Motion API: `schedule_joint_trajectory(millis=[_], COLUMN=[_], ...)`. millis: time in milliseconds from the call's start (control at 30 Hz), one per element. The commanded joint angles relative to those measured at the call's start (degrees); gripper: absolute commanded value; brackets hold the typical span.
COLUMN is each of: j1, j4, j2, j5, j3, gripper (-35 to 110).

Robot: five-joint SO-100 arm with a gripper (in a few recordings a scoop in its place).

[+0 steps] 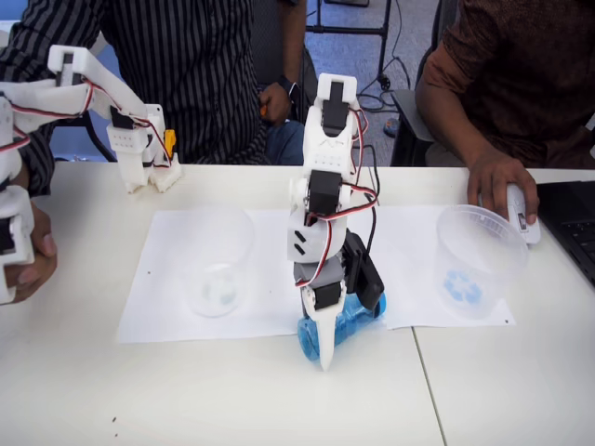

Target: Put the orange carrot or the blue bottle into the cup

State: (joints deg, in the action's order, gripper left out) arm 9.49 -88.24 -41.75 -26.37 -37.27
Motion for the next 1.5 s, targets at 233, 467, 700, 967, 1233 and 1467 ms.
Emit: schedule_joint_trajectory(millis=[233, 467, 700, 967, 1233, 1467], j1=[0.79, 0.79, 0.70, 0.70, 0.35, -0.35], j4=[-0.18, -0.35, -1.05, -1.23, -1.32, -5.19], j2=[-3.60, -3.60, -6.86, -13.71, -18.02, -21.27], j5=[-0.18, -0.18, -0.09, 0.00, 3.87, 4.66], j3=[4.75, 4.75, 4.66, 3.78, 3.78, 4.66], gripper=[26, 26, 26, 26, 26, 26])
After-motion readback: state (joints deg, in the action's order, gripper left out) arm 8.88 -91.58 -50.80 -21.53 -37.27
